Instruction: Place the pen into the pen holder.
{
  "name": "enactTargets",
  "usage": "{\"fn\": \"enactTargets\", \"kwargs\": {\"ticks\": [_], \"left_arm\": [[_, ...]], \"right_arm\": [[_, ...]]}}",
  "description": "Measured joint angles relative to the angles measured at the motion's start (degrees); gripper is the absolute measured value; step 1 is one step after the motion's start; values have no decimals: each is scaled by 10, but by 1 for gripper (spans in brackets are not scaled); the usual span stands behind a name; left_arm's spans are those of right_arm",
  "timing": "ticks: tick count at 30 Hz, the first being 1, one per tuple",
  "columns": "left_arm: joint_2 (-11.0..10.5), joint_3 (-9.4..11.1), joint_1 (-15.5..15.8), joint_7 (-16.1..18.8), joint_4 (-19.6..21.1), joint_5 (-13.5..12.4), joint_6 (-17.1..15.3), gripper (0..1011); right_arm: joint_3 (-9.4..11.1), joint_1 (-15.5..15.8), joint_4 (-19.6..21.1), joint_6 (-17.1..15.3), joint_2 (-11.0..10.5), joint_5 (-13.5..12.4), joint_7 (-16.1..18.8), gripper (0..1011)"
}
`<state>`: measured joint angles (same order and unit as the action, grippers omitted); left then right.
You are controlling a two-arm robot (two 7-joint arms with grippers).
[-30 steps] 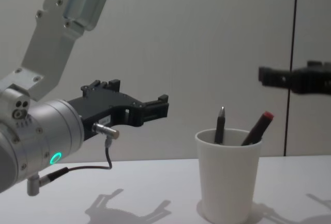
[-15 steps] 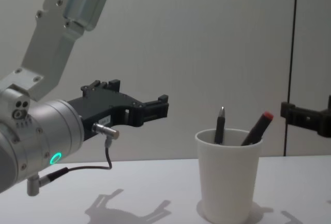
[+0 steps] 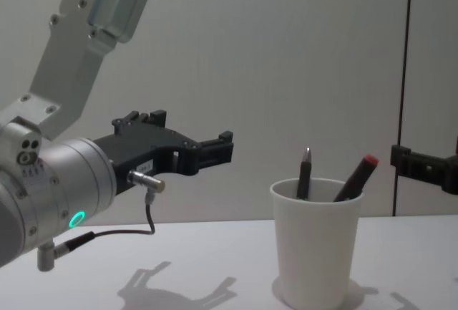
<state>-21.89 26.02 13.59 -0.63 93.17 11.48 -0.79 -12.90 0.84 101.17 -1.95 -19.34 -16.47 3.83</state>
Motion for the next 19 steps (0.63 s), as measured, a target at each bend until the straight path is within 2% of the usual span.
{"fn": "enactTargets", "kwargs": {"ticks": [19], "left_arm": [[0,0,0,0,0,0,0,1001]], "right_arm": [[0,0,0,0,0,0,0,1002]]}}
